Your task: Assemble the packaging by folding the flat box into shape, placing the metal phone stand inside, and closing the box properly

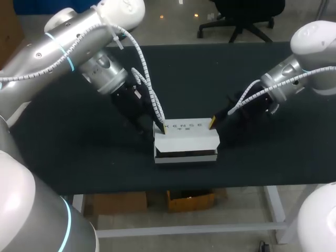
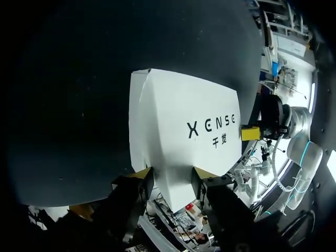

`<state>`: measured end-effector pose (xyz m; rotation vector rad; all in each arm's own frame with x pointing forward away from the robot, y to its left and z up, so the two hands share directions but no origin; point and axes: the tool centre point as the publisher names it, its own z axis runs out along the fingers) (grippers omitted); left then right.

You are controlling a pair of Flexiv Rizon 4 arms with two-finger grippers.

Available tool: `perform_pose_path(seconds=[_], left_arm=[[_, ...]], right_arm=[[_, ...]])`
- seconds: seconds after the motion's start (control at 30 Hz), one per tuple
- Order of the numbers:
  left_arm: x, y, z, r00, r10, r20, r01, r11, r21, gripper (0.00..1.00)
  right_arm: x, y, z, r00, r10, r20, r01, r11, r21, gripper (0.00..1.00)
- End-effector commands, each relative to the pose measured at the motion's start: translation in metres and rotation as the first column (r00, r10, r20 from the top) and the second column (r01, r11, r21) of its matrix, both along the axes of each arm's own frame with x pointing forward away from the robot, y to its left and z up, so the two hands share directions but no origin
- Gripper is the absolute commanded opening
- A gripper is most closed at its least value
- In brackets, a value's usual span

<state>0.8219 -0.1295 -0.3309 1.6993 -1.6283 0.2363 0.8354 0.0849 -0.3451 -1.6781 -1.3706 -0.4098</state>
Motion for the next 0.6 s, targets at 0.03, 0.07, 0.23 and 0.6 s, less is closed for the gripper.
perform_pose_path(seconds=[0.03, 0.07, 0.23, 0.6], left_arm=[[0.0048, -0.0037, -0.0002, 1.000, -0.008, -0.009, 0.008, 1.000, -0.002, 0.47], [0.0049, -0.0036, -0.0001, 1.000, -0.008, -0.010, 0.008, 1.000, -0.002, 0.47], [0.0057, -0.0029, 0.0005, 1.000, -0.009, -0.019, 0.008, 1.000, -0.004, 0.47], [0.0074, -0.0015, 0.0037, 0.999, -0.012, -0.038, 0.012, 1.000, -0.003, 0.47]], right_arm=[[0.0025, 0.0024, 0.0020, 1.000, 0.007, -0.005, -0.007, 1.000, 0.004, 0.36], [0.0025, 0.0024, 0.0020, 1.000, 0.008, -0.005, -0.008, 1.000, 0.004, 0.36], [0.0025, 0.0026, 0.0024, 1.000, 0.012, -0.013, -0.012, 1.000, 0.008, 0.36], [0.0033, 0.0037, 0.0057, 0.999, 0.023, -0.027, -0.023, 1.000, 0.018, 0.37]])
